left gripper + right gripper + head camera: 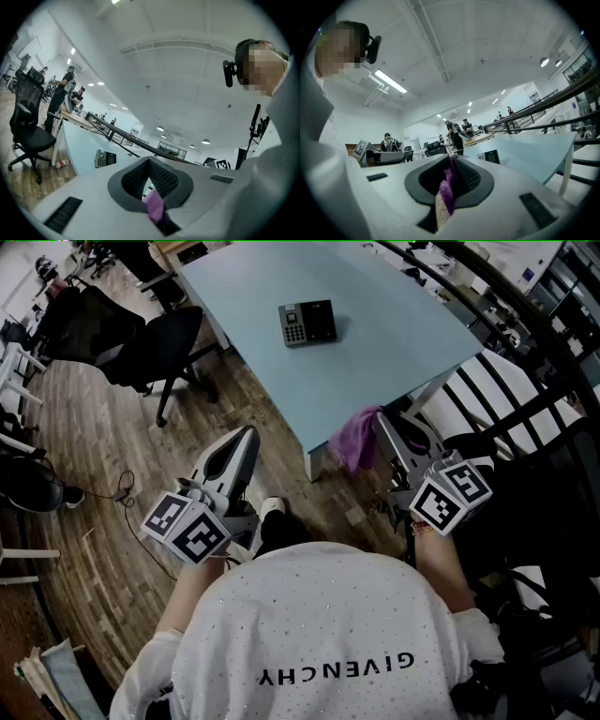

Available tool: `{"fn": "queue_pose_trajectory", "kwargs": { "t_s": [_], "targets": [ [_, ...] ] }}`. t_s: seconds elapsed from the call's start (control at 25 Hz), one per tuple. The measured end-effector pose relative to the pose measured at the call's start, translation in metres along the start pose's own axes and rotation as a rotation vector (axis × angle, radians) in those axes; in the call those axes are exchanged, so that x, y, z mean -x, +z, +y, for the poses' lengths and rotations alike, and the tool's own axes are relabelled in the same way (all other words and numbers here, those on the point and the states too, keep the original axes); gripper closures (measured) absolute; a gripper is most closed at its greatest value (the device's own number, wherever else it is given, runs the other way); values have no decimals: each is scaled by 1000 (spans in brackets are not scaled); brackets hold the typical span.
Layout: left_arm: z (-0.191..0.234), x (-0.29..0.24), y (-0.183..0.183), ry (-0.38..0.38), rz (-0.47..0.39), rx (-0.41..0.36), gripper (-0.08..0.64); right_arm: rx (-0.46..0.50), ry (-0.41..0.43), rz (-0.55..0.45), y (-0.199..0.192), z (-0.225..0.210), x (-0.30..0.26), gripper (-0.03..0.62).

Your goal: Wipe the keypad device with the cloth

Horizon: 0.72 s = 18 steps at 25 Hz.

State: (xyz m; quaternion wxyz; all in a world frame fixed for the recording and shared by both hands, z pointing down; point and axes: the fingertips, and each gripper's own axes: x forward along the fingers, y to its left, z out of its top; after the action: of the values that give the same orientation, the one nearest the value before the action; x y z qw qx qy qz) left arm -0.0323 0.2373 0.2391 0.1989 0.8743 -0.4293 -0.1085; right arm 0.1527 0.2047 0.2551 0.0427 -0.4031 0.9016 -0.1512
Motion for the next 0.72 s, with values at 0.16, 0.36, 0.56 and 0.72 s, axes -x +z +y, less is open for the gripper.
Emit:
{"fn": "queue_pose_trajectory", "kwargs": {
  "t_s": [0.16, 0.36, 0.56, 0.72],
  "targets": [
    [13, -9, 1, -9, 3, 0, 560, -4, -11, 5, -4, -8, -13, 563],
    [40, -29, 8, -30, 18, 12, 560, -22, -45, -3, 1, -19, -41, 565],
    [70, -49, 25, -34, 30, -21, 560, -51, -61, -48, 20, -25, -73, 565],
    [102, -70, 49, -42, 28, -47, 560, -29, -82, -78, 38, -26, -103, 565]
  ]
}}
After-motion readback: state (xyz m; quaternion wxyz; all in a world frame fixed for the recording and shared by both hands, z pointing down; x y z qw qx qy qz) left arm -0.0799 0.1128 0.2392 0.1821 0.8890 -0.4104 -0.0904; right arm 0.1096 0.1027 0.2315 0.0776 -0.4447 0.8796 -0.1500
